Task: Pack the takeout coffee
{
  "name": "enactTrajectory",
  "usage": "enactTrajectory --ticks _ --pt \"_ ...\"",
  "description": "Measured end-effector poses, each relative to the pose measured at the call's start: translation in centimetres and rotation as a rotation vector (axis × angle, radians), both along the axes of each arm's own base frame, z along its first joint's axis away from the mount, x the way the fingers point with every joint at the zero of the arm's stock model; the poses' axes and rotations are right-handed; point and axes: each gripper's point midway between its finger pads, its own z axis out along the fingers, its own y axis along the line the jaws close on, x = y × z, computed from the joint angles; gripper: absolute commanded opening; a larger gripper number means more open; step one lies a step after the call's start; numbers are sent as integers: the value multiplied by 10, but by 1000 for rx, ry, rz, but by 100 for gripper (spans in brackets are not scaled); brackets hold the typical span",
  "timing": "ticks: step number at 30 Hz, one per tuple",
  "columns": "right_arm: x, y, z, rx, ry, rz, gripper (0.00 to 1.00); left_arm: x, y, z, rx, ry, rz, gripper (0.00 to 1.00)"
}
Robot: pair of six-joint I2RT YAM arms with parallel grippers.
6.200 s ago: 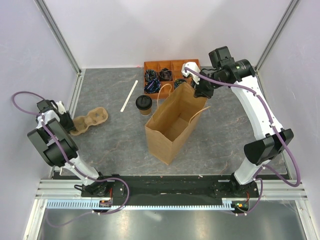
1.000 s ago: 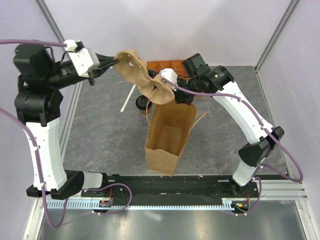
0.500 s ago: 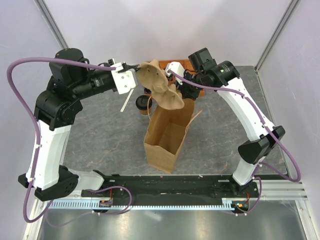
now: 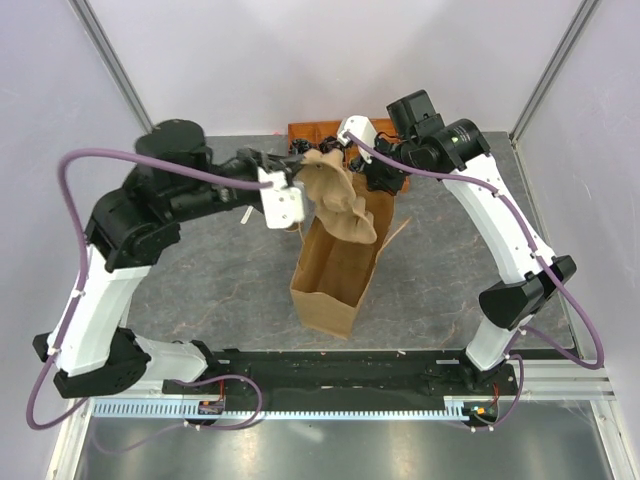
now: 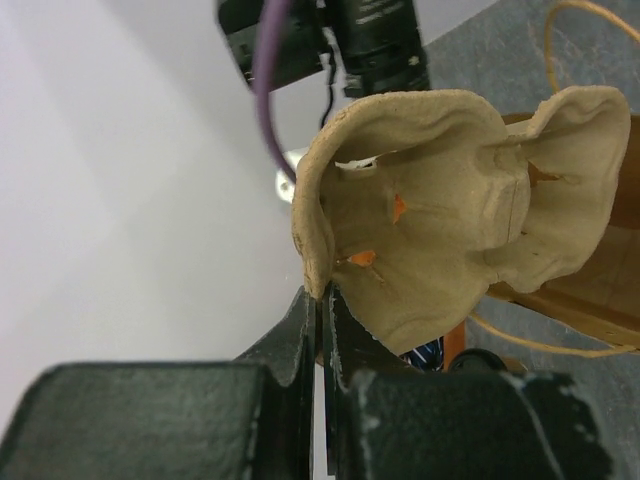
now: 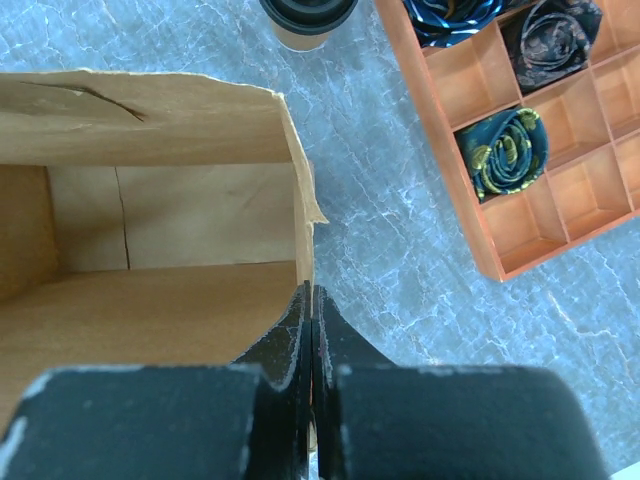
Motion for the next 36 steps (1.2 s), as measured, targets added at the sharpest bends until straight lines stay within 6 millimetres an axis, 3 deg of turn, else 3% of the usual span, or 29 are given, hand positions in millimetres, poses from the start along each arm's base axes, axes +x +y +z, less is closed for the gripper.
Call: enactTrajectory --ticks 10,18,31,36 --pt "-3 2 6 6 -14 7 0 -4 -34 -66 285 -76 9 2" --pt "-23 16 19 25 -42 59 0 -14 -55 -120 503 -81 -3 2" --pt "-54 17 32 58 -51 92 0 -19 -62 -202 683 127 24 2" --pt "-68 13 22 52 -23 117 0 -28 -55 -252 768 217 12 3"
